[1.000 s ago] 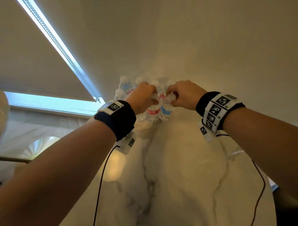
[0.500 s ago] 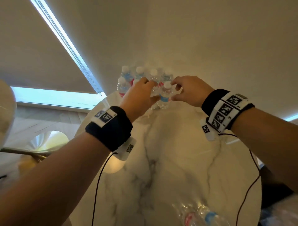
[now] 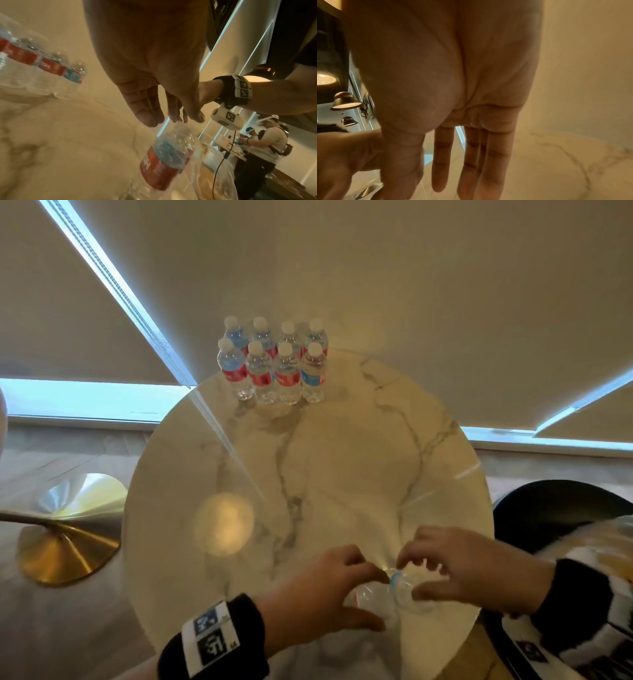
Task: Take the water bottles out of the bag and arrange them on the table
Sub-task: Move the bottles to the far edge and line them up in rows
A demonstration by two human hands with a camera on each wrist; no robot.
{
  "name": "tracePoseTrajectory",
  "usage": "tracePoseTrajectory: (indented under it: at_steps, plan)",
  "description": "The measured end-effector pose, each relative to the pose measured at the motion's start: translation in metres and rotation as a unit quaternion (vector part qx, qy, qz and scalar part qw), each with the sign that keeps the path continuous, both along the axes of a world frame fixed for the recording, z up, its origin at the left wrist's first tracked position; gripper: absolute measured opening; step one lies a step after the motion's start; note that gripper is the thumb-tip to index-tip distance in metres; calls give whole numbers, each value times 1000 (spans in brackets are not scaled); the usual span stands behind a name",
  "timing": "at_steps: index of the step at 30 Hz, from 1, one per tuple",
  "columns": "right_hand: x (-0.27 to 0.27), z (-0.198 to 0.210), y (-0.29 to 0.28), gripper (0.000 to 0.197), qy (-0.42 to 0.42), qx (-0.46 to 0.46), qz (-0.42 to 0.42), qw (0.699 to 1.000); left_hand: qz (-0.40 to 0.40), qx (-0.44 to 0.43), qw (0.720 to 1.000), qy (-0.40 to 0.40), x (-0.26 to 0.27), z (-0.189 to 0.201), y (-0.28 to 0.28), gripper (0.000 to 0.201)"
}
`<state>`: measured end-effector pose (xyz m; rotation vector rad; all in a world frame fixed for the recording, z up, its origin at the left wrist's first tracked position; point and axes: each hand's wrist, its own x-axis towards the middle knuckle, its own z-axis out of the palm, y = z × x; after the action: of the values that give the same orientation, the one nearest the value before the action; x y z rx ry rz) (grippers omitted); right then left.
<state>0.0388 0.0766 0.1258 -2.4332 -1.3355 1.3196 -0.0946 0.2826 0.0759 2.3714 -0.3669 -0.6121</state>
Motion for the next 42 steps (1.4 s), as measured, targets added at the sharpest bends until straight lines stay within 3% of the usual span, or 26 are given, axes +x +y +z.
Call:
tracePoseTrajectory:
  at_steps: [4, 10, 17, 23, 27, 32, 37, 42]
  plan:
    - [-22, -16, -14, 50, 16, -27, 23, 999, -51, 22, 998, -13, -2, -18, -27, 49]
    - [-2, -26, -15, 25, -19, 8, -53, 998, 9, -3, 1000, -19, 32, -23, -25, 35]
    - [119, -34, 50, 32, -141, 71, -137, 978, 122, 29, 989, -73, 168, -22, 24, 36]
    - [254, -50, 128, 31, -219, 105, -186, 952, 155, 98, 977, -113, 289, -10, 84, 36]
    - [304, -57, 173, 28, -239, 122, -202, 942, 143, 143, 973, -111, 336, -13, 116, 40]
    - [327, -59, 219, 25, -234, 147, -188, 943, 121, 163, 970, -132, 356, -17, 136, 36]
    - [325, -60, 242, 27, -237, 161, -170, 943, 155, 148, 965, -152, 355, -26, 136, 35]
    - [316, -55, 243, 27, -196, 193, -203, 940, 184, 146, 956, -175, 334, -17, 135, 47]
